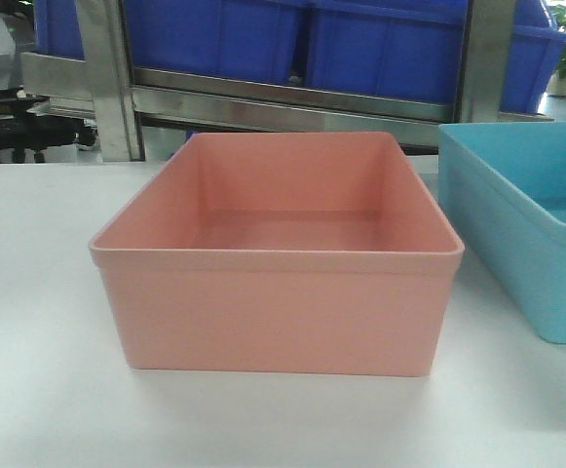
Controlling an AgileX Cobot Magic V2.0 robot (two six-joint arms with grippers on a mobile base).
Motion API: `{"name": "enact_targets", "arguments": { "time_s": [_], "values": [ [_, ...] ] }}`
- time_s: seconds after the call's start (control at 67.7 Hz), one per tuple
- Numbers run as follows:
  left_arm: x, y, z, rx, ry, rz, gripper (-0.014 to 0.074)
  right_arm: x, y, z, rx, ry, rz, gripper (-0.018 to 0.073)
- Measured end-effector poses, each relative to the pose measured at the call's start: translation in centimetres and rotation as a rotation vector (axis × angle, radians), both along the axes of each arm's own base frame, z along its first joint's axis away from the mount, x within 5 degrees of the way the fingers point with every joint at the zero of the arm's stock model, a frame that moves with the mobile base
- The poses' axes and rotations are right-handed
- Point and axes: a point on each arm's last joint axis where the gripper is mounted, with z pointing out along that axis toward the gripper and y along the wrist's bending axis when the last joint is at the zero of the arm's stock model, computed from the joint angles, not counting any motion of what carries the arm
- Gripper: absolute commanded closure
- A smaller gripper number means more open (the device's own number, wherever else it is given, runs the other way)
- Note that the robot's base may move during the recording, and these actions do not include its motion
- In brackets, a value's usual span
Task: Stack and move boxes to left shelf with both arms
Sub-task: 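Grasp the light-blue bin rim with the right gripper and lift it over the pink bin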
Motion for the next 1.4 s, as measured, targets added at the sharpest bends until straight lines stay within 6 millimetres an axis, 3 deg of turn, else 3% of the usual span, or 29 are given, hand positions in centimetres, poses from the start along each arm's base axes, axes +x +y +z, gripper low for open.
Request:
{"name": "enact_targets", "arguments": {
  "time_s": [0.192, 0.665, 0.812, 0.975, 1.255, 1.403],
  "values": [
    [0.0, 0.0, 0.0, 0.0, 0.0, 0.0, 0.0605, 0.1, 0.3, 2.2, 0.033, -0.034, -0.009, 0.0531],
    [0.0, 0.0, 0.0, -0.002, 0.001, 0.0, 0.0605, -5.1, 3.0, 13.7, 0.116, -0.272, -0.123, 0.0529],
    [0.0, 0.0, 0.0, -0.002, 0.001, 0.0, 0.0605, -6.7, 5.7, 16.6, 0.218, -0.348, -0.115, 0.0522],
    [0.0, 0.0, 0.0, -0.002, 0.001, 0.0, 0.0605, -7.7, 9.5, 18.5, 0.329, -0.377, -0.103, 0.0522],
    [0.0, 0.0, 0.0, -0.003, 0.001, 0.0, 0.0605, -7.9, 17.1, 18.6, 0.48, -0.299, -0.047, 0.0522],
    [0.0, 0.0, 0.0, -0.003, 0.001, 0.0, 0.0605, -7.7, 20.9, 17.6, 0.511, -0.236, -0.009, 0.0522]
  ]
}}
